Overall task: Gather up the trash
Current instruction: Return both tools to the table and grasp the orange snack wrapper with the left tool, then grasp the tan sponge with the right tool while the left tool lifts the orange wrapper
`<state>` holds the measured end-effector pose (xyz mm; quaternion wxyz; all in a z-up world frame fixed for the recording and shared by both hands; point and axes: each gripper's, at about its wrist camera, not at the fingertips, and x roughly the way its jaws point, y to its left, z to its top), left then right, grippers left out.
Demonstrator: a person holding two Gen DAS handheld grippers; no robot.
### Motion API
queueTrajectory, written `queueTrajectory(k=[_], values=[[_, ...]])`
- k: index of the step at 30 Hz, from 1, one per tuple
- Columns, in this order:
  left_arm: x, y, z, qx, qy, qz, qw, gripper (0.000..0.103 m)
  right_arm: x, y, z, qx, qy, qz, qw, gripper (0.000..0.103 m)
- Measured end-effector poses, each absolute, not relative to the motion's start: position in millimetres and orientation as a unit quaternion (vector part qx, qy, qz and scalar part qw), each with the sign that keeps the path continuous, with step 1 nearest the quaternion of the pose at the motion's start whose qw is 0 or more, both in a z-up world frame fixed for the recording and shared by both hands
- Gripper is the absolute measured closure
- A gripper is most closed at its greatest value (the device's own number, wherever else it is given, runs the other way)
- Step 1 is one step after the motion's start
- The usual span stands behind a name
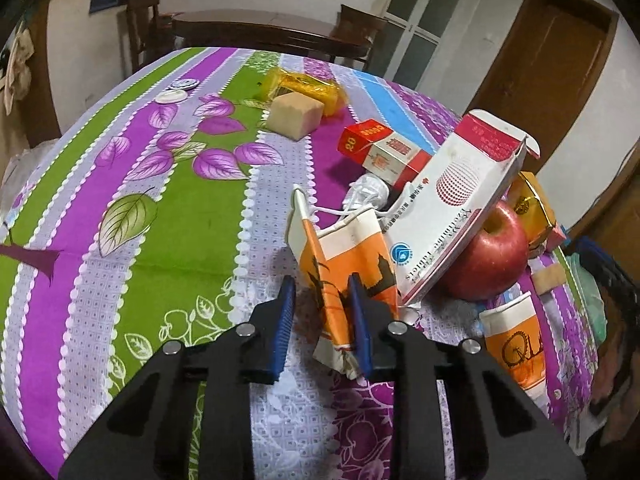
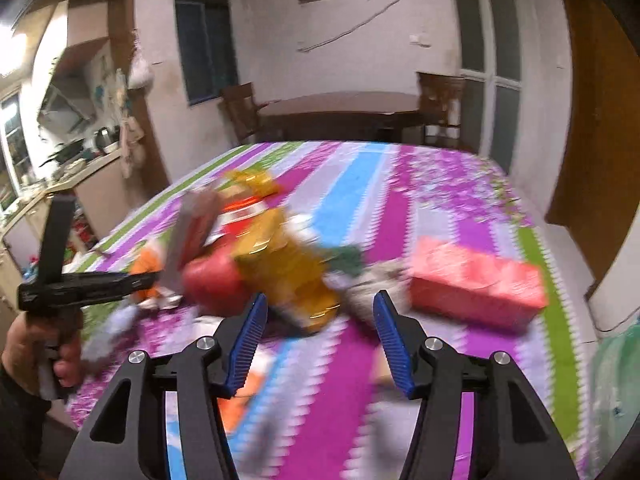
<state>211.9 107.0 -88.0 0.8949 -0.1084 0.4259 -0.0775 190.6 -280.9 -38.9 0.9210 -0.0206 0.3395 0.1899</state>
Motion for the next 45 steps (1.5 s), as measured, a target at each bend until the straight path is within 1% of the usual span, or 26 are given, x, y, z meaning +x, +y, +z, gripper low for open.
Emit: queueTrajectory(k=[3, 6, 8, 11, 19, 20, 22, 23, 26, 28, 29, 30, 32, 35, 37, 38, 43, 45], values=[[214.0, 107.6, -87.3, -0.102, 0.43, -0.089, 0.892, 0.079, 198.9, -303.5, -48.3, -0.089, 0.372, 0.176, 0.907, 0.045], [215.9, 108.8, -87.6, -0.098, 0.433, -0.098, 0.891, 0.078, 194.6, -306.8, -52.7, -0.178, 0.379, 0.225, 0.88, 0.044], [216.9, 110.5, -88.0, -0.098, 0.436, -0.107, 0.888, 0.078, 197.1, -303.5, -57.6, -0.242, 0.395, 0.275, 0.842, 0.044], [219.5, 112.3, -88.5, -0.099, 0.44, -0.116, 0.885, 0.078, 212.0, -298.8, -63.2, -0.295, 0.415, 0.304, 0.805, 0.044], [222.0, 111.2, -88.1, -0.092, 0.448, -0.121, 0.881, 0.078, 250.6, -280.4, -76.3, -0.332, 0.445, 0.36, 0.75, 0.045], [222.7, 110.4, -88.1, -0.091, 0.448, -0.12, 0.881, 0.078, 252.2, -276.5, -82.5, -0.334, 0.449, 0.36, 0.747, 0.047], [223.9, 109.3, -87.8, -0.09, 0.448, -0.118, 0.882, 0.078, 247.6, -273.6, -84.4, -0.323, 0.447, 0.358, 0.754, 0.052], [223.8, 109.1, -87.8, -0.091, 0.447, -0.116, 0.882, 0.078, 245.6, -274.4, -85.1, -0.317, 0.442, 0.35, 0.763, 0.056], [221.1, 107.6, -88.0, -0.089, 0.44, -0.107, 0.887, 0.079, 239.7, -280.7, -86.3, -0.291, 0.433, 0.322, 0.79, 0.06], [217.2, 105.0, -87.3, -0.086, 0.431, -0.097, 0.893, 0.084, 229.9, -283.4, -85.4, -0.273, 0.422, 0.3, 0.811, 0.063], [214.9, 103.5, -86.4, -0.082, 0.426, -0.09, 0.896, 0.09, 225.8, -285.1, -83.6, -0.257, 0.418, 0.29, 0.822, 0.065], [212.6, 101.5, -85.6, -0.077, 0.422, -0.082, 0.899, 0.093, 219.7, -287.1, -80.3, -0.233, 0.409, 0.276, 0.838, 0.066], [207.1, 97.1, -84.1, -0.071, 0.412, -0.071, 0.906, 0.094, 206.5, -290.2, -73.5, -0.178, 0.392, 0.247, 0.868, 0.067], [195.2, 90.8, -78.0, -0.06, 0.392, -0.055, 0.917, 0.094, 191.4, -288.4, -68.4, -0.124, 0.37, 0.221, 0.894, 0.069], [185.8, 88.4, -71.4, -0.055, 0.375, -0.046, 0.924, 0.096, 176.6, -285.7, -63.5, -0.086, 0.348, 0.202, 0.912, 0.069], [182.8, 88.8, -68.2, -0.055, 0.368, -0.044, 0.927, 0.099, 169.6, -283.2, -61.2, -0.069, 0.337, 0.194, 0.919, 0.069], [153.5, 78.4, -44.9, -0.039, 0.315, -0.029, 0.948, 0.099, 145.8, -270.3, -51.1, -0.02, 0.293, 0.175, 0.94, 0.069], [142.3, 70.9, -36.5, -0.032, 0.297, -0.03, 0.954, 0.102, 135.5, -263.0, -47.1, -0.012, 0.282, 0.174, 0.943, 0.069]])
